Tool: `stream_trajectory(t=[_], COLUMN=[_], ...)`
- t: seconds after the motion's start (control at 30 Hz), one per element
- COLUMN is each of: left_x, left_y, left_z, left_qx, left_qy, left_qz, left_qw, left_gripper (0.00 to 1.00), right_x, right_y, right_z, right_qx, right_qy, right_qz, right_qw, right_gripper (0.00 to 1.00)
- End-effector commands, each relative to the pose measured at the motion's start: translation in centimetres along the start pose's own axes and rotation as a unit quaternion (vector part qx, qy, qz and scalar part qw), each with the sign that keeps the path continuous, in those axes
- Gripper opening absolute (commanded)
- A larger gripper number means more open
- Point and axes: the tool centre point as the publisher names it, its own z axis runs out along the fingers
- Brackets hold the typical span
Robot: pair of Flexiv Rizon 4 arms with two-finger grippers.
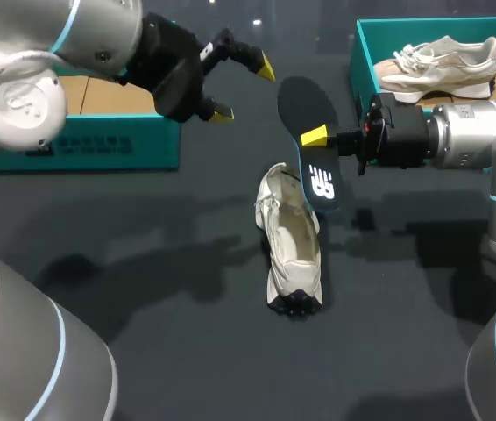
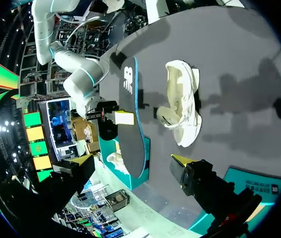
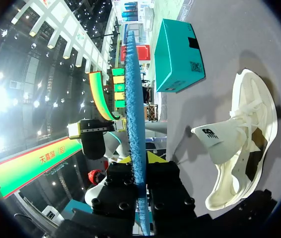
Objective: Take the shoe out of the shoebox, open the shoe tongue, remove and reinsert the insole, then place the shoe into the shoebox
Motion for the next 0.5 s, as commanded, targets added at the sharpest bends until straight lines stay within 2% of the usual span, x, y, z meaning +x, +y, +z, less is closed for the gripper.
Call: stream_trajectory(t=[0.03,0.17,0.3,0.5], left_x=[0.7,1.6,2.4,2.4], left_y=[-0.5,-0.1,0.9,0.9], left_z=[0.2,1.2,1.7,1.7], left_qx=[-0.011,0.000,0.038,0.038], left_qy=[-0.115,-0.147,-0.164,-0.164], left_qz=[0.012,0.009,0.015,0.015], left_qw=[0.993,0.989,0.986,0.986], left_gripper=[1.00,1.00,1.00,1.00], right_x=[0.0,0.0,0.0,0.0], right_y=[-0.1,-0.1,-0.1,-0.1], right_z=[0.0,0.0,0.0,0.0], right_qx=[-0.001,-0.001,-0.001,-0.001], right_qy=[-0.001,-0.001,-0.001,-0.001], right_qz=[0.000,0.000,0.000,0.000], right_qw=[1.000,1.000,1.000,1.000], right_gripper=[0.00,0.00,0.00,0.00])
